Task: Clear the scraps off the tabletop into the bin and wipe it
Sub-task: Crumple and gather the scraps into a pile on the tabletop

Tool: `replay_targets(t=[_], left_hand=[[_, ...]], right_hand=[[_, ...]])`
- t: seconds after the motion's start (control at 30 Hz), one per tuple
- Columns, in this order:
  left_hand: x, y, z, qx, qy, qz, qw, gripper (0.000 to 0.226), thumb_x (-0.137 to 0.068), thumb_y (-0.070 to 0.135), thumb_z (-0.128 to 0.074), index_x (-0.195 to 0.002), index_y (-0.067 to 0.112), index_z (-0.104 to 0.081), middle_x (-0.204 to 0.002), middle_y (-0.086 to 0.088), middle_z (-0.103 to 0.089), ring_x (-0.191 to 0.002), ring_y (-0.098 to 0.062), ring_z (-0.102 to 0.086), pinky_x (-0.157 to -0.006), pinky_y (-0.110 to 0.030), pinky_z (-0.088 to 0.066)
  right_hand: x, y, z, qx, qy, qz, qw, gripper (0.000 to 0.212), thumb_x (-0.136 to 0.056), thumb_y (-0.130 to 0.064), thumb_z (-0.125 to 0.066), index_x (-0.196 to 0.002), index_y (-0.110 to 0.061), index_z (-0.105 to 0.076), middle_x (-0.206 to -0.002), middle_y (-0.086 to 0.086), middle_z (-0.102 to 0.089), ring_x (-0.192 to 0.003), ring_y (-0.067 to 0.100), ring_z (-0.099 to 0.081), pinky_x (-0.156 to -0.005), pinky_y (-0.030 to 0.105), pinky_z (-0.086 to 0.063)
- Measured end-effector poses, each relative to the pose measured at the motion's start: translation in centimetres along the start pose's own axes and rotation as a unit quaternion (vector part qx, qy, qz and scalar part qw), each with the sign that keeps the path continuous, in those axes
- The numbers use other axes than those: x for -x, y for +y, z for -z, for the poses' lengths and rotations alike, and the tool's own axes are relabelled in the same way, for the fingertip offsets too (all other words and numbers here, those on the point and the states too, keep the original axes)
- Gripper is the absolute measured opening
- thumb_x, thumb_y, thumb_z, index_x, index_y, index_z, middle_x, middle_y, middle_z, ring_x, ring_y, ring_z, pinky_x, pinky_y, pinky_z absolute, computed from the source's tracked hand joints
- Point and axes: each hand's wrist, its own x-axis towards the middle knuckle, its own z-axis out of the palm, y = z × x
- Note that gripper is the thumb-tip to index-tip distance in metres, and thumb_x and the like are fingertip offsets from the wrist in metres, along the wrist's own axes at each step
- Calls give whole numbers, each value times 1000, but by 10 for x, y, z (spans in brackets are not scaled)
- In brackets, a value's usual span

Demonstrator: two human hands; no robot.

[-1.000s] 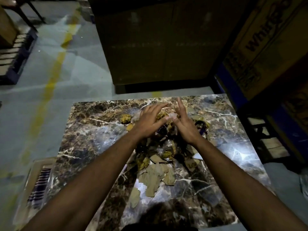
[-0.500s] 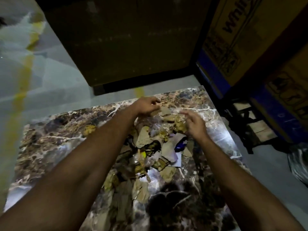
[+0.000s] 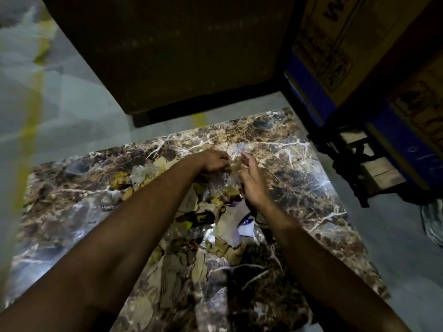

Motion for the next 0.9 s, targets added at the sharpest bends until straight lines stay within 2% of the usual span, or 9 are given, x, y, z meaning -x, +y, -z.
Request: replay_targets(t=[0.13,0.27,0.4,0.5,0.57,0.63,0.73,0.8,0.9], left_hand=[[10,1,0,118,-3,-9,993,30,-109,27,-37,-133,14,-51,-119,-9,-60,-106,-23,-60,-98,-39,-49],[19,-3,4,177,-1,-11,984,30,-111,23,-32,-117,13,-60,-113,-11,-62,-108,-26,-59,-103,-43,-46],[31,-7,5,151,10,-4,988,43,-110,38,-35,-140,17,-56,-150,-13,-49,-129,-25,-51,-113,-40,-35],[32,-6,-4,133,5,4,991,45,-108,43,-37,-148,23,-48,-159,-12,-37,-120,-21,-52,-102,-34,-38],[30,-5,-5,87,7,-5,996,48,-108,44,-36,-154,29,-38,-164,-10,-28,-141,-29,-39,-113,-40,-31],[31,-1,-1,43,17,-10,999,49,-109,44,-35,-155,27,-37,-163,-9,-30,-146,-31,-33,-116,-41,-28],[34,4,4,8,32,-11,999,50,-108,45,-34,-152,22,-41,-159,-11,-39,-142,-30,-39,-114,-40,-30],[39,5,5,-3,40,-18,999,50,-108,45,-35,-151,21,-43,-157,-11,-42,-141,-29,-41,-116,-40,-31],[61,10,9,-7,73,-39,997,51,-108,44,-36,-153,21,-41,-159,-10,-40,-143,-28,-40,-116,-39,-30]], right_hand=[[15,-26,-17,-38,-30,40,998,62,-102,0,-43,-153,-33,-32,-135,-15,-46,-117,7,-55,-87,25,-52],[23,-18,-27,84,-1,77,994,79,-93,11,-54,-155,-32,-31,-144,-3,-52,-118,10,-58,-88,18,-53],[25,0,-7,188,31,64,980,69,-96,-9,-65,-153,-32,-35,-151,-1,-49,-114,6,-56,-91,25,-50],[26,7,14,239,22,72,968,56,-99,-16,-63,-148,-33,-42,-145,0,-54,-112,6,-56,-93,29,-49],[30,13,32,259,62,46,963,50,-99,-12,-57,-145,-30,-46,-132,3,-60,-101,13,-62,-86,34,-57],[39,24,48,338,107,-10,935,40,-99,-17,-56,-138,-24,-53,-128,8,-60,-102,22,-62,-87,39,-57],[53,41,50,396,86,-160,900,44,-99,-19,-50,-143,-14,-50,-141,20,-50,-119,34,-56,-89,33,-46],[56,42,40,367,53,-181,911,48,-102,-15,-46,-149,-7,-41,-148,24,-42,-124,36,-54,-91,32,-46],[54,32,27,324,10,-96,941,43,-103,-11,-48,-146,-6,-49,-141,20,-54,-119,32,-57,-89,30,-44]])
